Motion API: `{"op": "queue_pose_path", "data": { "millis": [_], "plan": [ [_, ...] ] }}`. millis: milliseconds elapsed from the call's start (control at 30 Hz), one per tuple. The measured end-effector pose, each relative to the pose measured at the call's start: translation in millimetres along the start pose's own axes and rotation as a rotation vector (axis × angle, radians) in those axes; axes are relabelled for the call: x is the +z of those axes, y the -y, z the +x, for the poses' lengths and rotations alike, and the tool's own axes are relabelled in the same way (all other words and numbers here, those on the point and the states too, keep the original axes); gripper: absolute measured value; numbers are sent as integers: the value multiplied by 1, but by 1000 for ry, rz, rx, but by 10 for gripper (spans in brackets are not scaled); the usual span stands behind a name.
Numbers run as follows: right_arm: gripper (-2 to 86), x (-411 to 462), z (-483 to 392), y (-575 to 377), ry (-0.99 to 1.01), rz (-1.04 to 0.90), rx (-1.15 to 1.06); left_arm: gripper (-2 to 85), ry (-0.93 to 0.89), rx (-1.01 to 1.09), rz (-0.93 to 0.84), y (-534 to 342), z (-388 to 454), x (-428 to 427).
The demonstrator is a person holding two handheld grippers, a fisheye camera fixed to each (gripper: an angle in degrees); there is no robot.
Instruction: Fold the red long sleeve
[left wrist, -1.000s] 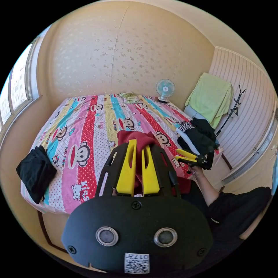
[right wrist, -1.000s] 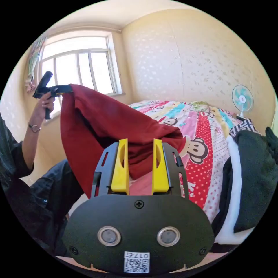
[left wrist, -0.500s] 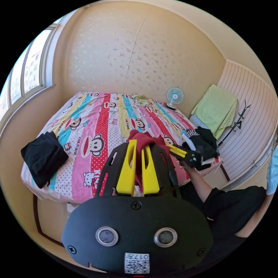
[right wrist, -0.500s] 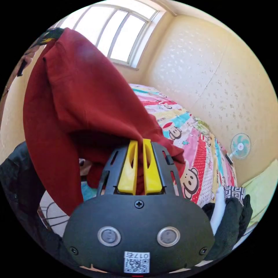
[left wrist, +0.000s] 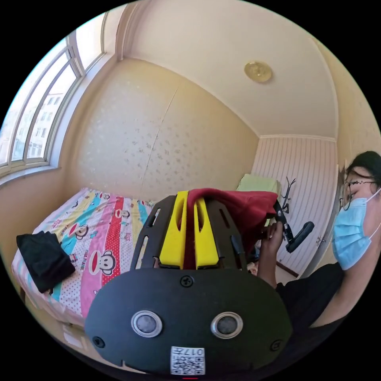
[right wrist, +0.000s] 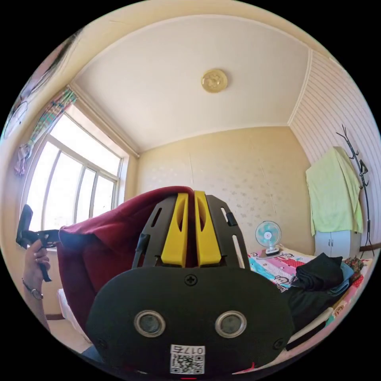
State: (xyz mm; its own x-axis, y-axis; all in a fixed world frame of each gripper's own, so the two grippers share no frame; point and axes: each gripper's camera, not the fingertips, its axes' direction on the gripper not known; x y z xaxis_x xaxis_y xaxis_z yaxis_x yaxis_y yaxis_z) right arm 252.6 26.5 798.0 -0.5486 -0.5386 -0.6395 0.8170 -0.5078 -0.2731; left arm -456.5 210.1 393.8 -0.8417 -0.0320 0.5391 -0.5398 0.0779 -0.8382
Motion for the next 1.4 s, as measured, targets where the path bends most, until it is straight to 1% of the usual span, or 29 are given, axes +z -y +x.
{"op": "queue_pose_path", "data": {
  "millis": [133,233,333,433,500,533,567,633,667,700,733,767,800,833,867,900,967,1033,1100,1133,1200,1233,1267,1300,1333,1400],
  "plan": [
    [29,-28,-11,46,54,140,52,1,-98,26,266,47,28,-48],
    [29,-33,-24,66,54,176,40,1,-99,62,384,66,38,-66],
    [30,-31,-32,57,69,150,-10,1,-83,2,417,67,24,-73],
    [31,-31,-49,22,-8,178,-149,2,-71,-58,423,59,-2,-63],
    [31,-11,-61,-8,-75,182,-267,2,-17,-76,412,65,-19,-47],
    [31,0,-63,-15,-77,169,-288,4,28,-82,388,77,-32,-30],
    [32,28,-63,-25,-68,122,-327,5,55,-81,369,86,-39,-19],
    [35,95,-58,-39,-44,-28,-385,15,157,-78,228,129,-84,48],
    [38,154,-49,-52,-9,-176,-412,19,177,-81,171,141,-100,71],
    [41,223,-33,-73,38,-350,-418,30,211,-80,45,160,-135,121],
    [46,258,-24,-87,57,-434,-412,46,237,-89,-101,170,-178,174],
    [55,326,-3,-125,90,-599,-381,52,248,-118,-178,170,-201,199],
    [59,385,22,-172,110,-791,-307,64,249,-216,-331,162,-247,238],
    [62,408,34,-197,117,-896,-268,65,225,-293,-428,145,-283,260],
    [66,435,54,-246,118,-1057,-206,66,208,-310,-459,134,-297,266],
    [72,435,65,-286,138,-1127,-184,67,191,-323,-503,110,-316,270],
    [81,410,75,-336,143,-1159,-189,77,238,-327,-574,69,-334,268],
    [93,375,81,-390,133,-1234,-235,109,286,-346,-734,9,-348,262],
    [109,320,95,-458,70,-1376,-256,121,285,-368,-833,-33,-349,252],
    [113,304,100,-472,48,-1408,-249,122,285,-376,-855,-54,-346,242],
    [117,242,120,-522,-58,-1553,-167,123,286,-371,-893,-77,-339,229],
    [117,228,125,-533,-71,-1595,-144,121,301,-374,-932,-89,-337,225],
    [113,204,133,-543,-105,-1591,-75,120,309,-380,-951,-95,-337,224],
    [104,184,138,-537,-84,-1510,-45,111,308,-374,-973,-103,-337,226],
    [96,180,139,-536,-71,-1513,-60,94,315,-352,-980,-105,-340,229],
    [58,201,142,-534,-40,-1679,-201,48,339,-323,-1019,-96,-348,236]
  ]
}}
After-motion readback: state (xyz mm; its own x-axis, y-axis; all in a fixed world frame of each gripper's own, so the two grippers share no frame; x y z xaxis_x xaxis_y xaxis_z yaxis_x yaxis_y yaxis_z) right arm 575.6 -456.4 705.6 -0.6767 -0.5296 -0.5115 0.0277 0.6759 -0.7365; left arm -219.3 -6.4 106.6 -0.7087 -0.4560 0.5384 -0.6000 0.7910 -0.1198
